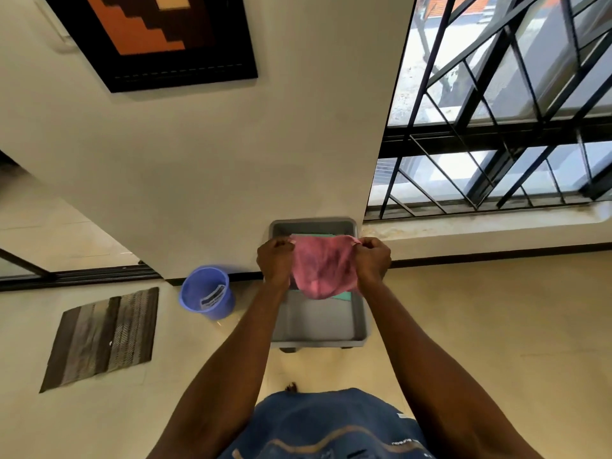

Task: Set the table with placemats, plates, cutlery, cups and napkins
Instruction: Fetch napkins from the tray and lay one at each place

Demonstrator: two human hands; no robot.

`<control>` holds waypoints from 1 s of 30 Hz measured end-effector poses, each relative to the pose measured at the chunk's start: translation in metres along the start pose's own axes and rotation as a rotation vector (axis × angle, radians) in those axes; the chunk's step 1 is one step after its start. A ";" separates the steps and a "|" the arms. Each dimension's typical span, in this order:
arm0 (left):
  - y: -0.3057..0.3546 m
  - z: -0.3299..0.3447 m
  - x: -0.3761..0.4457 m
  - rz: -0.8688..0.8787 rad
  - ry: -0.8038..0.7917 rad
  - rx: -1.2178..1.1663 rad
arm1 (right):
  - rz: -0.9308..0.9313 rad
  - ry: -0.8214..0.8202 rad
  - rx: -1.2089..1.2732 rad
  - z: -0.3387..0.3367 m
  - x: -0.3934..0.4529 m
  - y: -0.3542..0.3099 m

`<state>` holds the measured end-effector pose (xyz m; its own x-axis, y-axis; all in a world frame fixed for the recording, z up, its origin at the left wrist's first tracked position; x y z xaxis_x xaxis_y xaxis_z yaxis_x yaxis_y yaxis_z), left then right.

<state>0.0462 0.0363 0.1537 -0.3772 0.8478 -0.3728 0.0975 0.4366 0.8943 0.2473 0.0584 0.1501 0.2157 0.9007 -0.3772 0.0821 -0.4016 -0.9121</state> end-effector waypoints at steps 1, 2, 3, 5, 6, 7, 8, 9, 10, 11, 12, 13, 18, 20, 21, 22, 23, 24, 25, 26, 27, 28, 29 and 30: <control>0.000 0.006 -0.004 0.026 -0.026 -0.011 | -0.014 -0.016 0.008 0.007 -0.005 0.001; 0.000 0.014 -0.009 0.047 -0.060 -0.010 | -0.031 -0.036 0.013 0.014 -0.009 0.003; 0.001 0.020 -0.014 0.060 -0.094 -0.004 | -0.049 -0.063 0.015 0.021 -0.013 0.004; -0.003 0.032 -0.023 0.074 -0.154 -0.028 | -0.080 -0.106 0.012 0.033 -0.019 0.007; -0.005 0.037 -0.026 0.083 -0.189 -0.065 | -0.090 -0.120 0.015 0.037 -0.021 0.009; -0.006 0.041 -0.028 0.096 -0.220 -0.108 | -0.099 -0.133 0.019 0.041 -0.023 0.010; -0.006 0.042 -0.030 0.105 -0.229 -0.150 | -0.112 -0.145 0.021 0.045 -0.023 0.011; -0.006 0.043 -0.030 0.112 -0.217 -0.152 | -0.126 -0.159 0.016 0.047 -0.024 0.013; -0.005 0.043 -0.030 0.116 -0.204 -0.138 | -0.141 -0.172 0.009 0.049 -0.024 0.013; -0.004 0.042 -0.029 0.122 -0.199 -0.121 | -0.153 -0.181 0.003 0.050 -0.025 0.013; -0.003 0.041 -0.029 0.125 -0.197 -0.118 | -0.166 -0.185 -0.003 0.051 -0.025 0.013; -0.001 0.041 -0.029 0.129 -0.196 -0.113 | -0.178 -0.186 -0.009 0.051 -0.026 0.012; -0.003 0.038 -0.026 0.122 -0.201 -0.121 | -0.228 -0.241 -0.049 0.056 -0.030 0.009; -0.004 0.038 -0.024 0.127 -0.208 -0.117 | -0.247 -0.252 -0.083 0.057 -0.032 0.010; -0.004 0.038 -0.024 0.129 -0.212 -0.113 | -0.256 -0.252 -0.100 0.057 -0.032 0.010; -0.004 0.037 -0.024 0.133 -0.213 -0.113 | -0.267 -0.256 -0.115 0.057 -0.033 0.010; -0.005 0.036 -0.023 0.135 -0.211 -0.114 | -0.275 -0.264 -0.129 0.058 -0.034 0.010; -0.005 0.035 -0.022 0.136 -0.209 -0.123 | -0.287 -0.274 -0.141 0.058 -0.035 0.009; -0.006 0.035 -0.020 0.131 -0.207 -0.133 | -0.302 -0.284 -0.161 0.058 -0.037 0.007; -0.007 0.034 -0.019 0.129 -0.205 -0.139 | -0.318 -0.292 -0.185 0.059 -0.038 0.005; -0.007 0.034 -0.018 0.123 -0.204 -0.141 | -0.330 -0.299 -0.215 0.060 -0.040 0.004; -0.008 0.033 -0.016 0.116 -0.205 -0.148 | -0.334 -0.305 -0.237 0.061 -0.040 0.004; -0.008 0.032 -0.015 0.113 -0.207 -0.153 | -0.330 -0.312 -0.247 0.063 -0.040 0.004; -0.008 0.031 -0.013 0.120 -0.210 -0.151 | -0.316 -0.319 -0.247 0.064 -0.039 0.005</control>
<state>0.0791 0.0307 0.1435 -0.1709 0.9412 -0.2915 -0.0139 0.2935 0.9559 0.1775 0.0319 0.1500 -0.1617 0.9747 -0.1544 0.3311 -0.0938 -0.9389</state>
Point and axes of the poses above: each hand's wrist, its own x-axis towards the middle knuckle, its own z-axis out of the palm, y = z × x, the point moved 3 cm from there along x, towards the middle knuckle, and after that the axes turned 15 degrees about -y, right-handed, at the moved point
